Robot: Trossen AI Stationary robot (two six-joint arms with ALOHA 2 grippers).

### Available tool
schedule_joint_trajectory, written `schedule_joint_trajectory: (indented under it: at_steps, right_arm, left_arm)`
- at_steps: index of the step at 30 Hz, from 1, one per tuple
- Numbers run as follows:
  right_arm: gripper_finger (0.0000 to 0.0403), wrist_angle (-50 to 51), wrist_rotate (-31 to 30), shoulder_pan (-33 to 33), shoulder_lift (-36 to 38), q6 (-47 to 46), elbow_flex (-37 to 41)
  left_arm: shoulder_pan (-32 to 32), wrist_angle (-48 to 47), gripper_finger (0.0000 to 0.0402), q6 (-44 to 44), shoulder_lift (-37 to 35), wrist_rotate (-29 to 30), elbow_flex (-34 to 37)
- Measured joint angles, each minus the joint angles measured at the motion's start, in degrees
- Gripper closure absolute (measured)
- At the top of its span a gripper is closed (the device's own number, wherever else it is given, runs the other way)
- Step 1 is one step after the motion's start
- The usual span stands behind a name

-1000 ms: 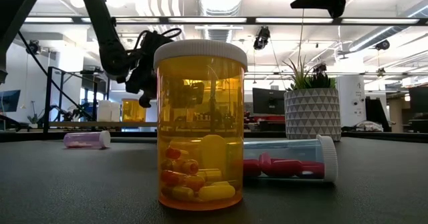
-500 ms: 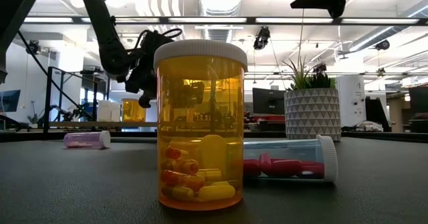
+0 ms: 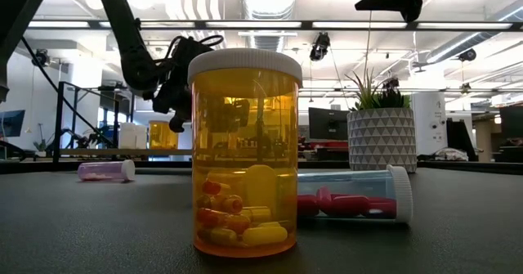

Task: Pick and place medicine bottles onto shelf by color
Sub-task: Put the top right pink pill bottle on the shelf, then put the top pink pill bottle on the shelf aligned with the other pink pill bottle

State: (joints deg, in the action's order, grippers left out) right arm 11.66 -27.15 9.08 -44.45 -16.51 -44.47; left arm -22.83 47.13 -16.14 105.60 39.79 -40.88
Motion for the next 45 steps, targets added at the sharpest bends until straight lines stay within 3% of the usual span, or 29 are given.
schedule_joint_trajectory:
  at_steps: [32, 45]
  right_arm:
    - [0.0186, 0.04, 0.25, 0.02, 0.00, 0.24, 0.00]
    - [0.0186, 0.06, 5.13, 0.04, 0.00, 7.57, 0.00]
  left_arm:
    - [2.27, -3.21, 0.0223, -1.45, -1.46, -0.19, 0.44]
    - [2.29, -6.21, 0.0223, 8.38, -8.12, -0.07, 0.28]
